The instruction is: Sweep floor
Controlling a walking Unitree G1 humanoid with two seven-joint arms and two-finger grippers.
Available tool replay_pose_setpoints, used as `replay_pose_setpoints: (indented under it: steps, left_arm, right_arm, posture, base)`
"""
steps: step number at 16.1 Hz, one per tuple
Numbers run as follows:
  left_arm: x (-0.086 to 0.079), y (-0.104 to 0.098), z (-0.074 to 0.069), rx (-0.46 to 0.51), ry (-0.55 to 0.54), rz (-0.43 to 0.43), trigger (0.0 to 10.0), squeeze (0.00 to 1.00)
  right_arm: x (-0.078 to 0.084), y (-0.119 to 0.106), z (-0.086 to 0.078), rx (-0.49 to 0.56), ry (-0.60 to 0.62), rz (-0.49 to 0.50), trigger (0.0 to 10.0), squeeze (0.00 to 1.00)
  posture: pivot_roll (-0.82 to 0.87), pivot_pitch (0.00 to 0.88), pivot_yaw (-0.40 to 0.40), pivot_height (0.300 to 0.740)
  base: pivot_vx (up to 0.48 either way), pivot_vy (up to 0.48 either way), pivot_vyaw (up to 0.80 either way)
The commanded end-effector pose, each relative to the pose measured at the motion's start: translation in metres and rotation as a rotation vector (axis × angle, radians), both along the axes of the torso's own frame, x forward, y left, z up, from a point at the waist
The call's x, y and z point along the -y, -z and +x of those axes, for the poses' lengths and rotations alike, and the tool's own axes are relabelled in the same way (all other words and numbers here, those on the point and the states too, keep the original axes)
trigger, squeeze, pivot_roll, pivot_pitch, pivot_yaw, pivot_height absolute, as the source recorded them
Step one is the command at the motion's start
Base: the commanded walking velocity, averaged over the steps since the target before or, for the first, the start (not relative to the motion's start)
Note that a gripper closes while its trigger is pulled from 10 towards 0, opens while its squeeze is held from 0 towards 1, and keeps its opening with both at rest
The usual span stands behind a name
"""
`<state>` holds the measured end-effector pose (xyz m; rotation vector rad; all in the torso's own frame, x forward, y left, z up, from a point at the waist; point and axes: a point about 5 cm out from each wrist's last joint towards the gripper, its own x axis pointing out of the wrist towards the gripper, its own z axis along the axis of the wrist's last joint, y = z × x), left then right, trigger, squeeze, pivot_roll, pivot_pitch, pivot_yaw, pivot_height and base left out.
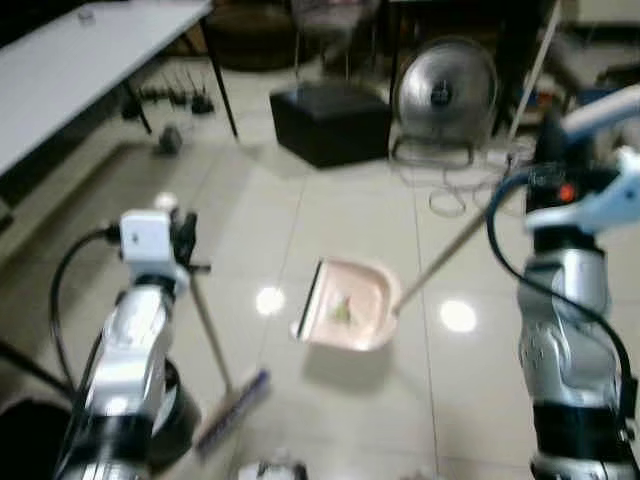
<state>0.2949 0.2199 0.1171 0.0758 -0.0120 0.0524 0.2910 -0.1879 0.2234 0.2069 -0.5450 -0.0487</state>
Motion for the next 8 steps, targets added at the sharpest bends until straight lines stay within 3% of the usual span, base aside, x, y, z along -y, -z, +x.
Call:
replay_pose_setpoints:
  steps: [1,5,8]
  left_arm:
    - [0.005,-0.005,-0.003,0.012,0.031,0.024,10.0,0.0]
    - [0.0,0.008,-0.037,-0.057,0.053,0.044,10.0,0.0]
    - [0.006,0.005,-0.042,-0.057,0.07,0.04,10.0,0.0]
  right_arm:
    - [-0.004,-0.012,-0.005,0.027,-0.054,0.05,10.0,0.0]
    - [-0.003,-0.039,-0.009,0.04,-0.117,0.151,10.0,0.0]
    - [-0.007,-0.048,-0.003,0.006,-0.161,0.076,10.0,0.0]
  posture:
    - [-0.01,0.0,0.091,0.74]
    - [0.01,0.0,0.087,0.74]
    - [0.02,0.0,0.072,0.74]
  base:
    - [0.0,0.0,0.0]
    - [0.0,0.0,0.0]
    - [0.0,0.0,0.0]
